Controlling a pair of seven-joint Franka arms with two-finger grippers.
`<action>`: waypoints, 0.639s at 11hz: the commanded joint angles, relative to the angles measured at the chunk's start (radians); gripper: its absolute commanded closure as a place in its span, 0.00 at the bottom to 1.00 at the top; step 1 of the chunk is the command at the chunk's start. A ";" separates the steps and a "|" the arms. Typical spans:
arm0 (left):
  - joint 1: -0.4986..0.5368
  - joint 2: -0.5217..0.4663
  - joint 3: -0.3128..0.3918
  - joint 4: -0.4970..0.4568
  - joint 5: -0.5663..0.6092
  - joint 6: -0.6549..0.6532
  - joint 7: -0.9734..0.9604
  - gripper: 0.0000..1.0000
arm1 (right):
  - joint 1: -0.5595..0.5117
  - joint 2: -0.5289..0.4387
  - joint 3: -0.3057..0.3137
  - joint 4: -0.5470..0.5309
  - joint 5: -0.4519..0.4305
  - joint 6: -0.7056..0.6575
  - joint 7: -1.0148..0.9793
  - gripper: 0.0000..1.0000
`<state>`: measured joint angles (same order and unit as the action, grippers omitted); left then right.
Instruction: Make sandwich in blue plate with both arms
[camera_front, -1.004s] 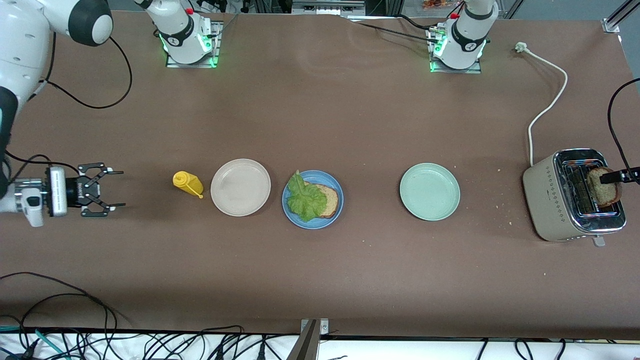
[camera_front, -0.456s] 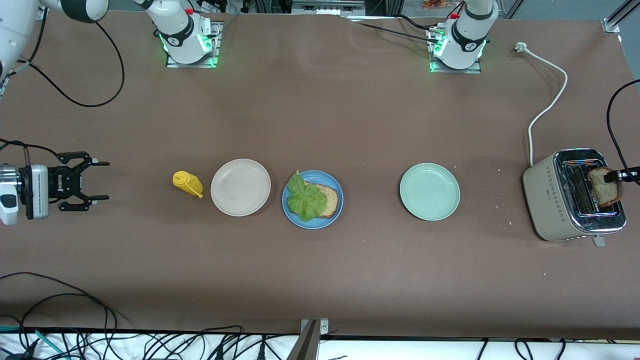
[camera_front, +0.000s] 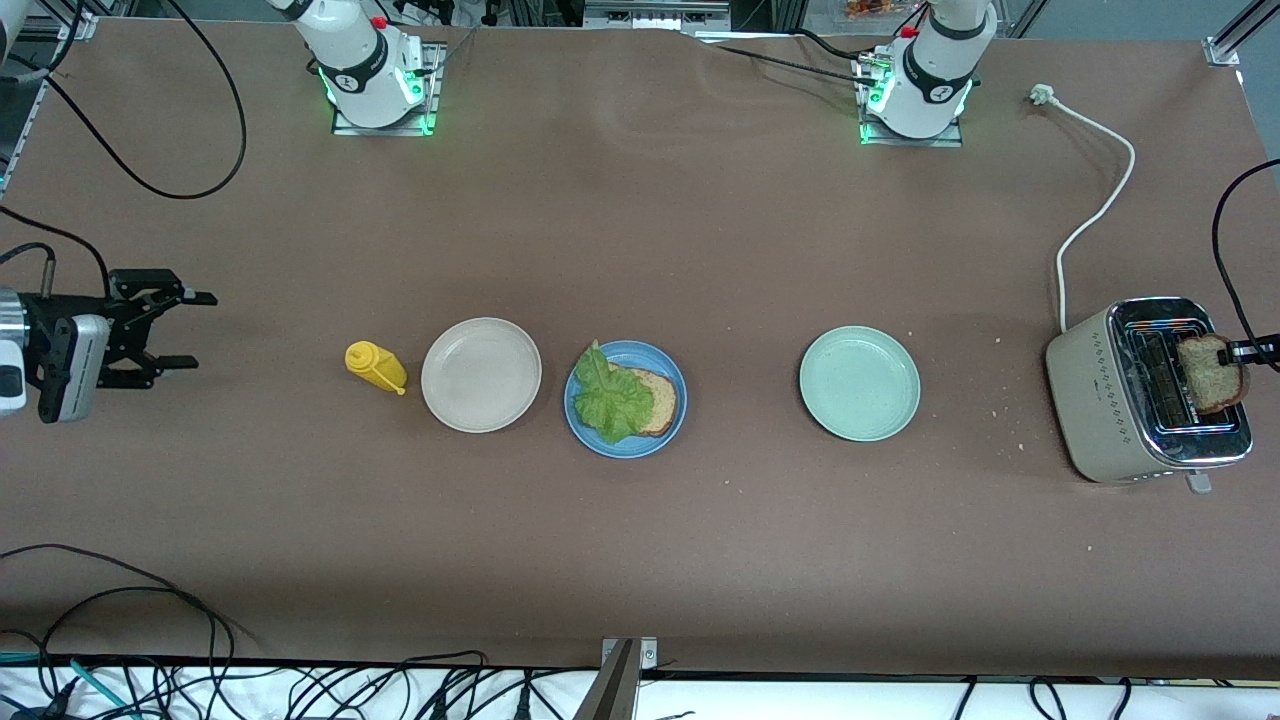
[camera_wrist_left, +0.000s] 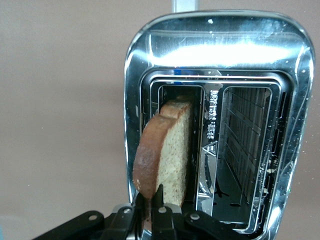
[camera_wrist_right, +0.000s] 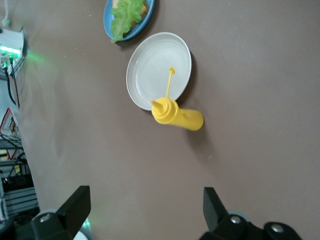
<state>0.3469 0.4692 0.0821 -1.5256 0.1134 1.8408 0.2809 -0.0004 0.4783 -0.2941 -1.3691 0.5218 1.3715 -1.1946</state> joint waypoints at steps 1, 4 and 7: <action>0.007 -0.014 -0.004 0.025 0.020 -0.009 0.024 1.00 | -0.006 -0.219 0.090 -0.171 -0.164 0.038 0.367 0.00; 0.006 -0.082 -0.005 0.025 0.017 -0.044 0.082 1.00 | -0.004 -0.404 0.160 -0.307 -0.323 0.079 0.718 0.00; 0.004 -0.153 -0.018 0.025 0.015 -0.116 0.098 1.00 | -0.004 -0.469 0.289 -0.343 -0.515 0.086 1.266 0.00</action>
<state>0.3476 0.3809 0.0791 -1.4914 0.1134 1.7901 0.3482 -0.0006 0.0767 -0.0875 -1.6344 0.1145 1.4177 -0.2953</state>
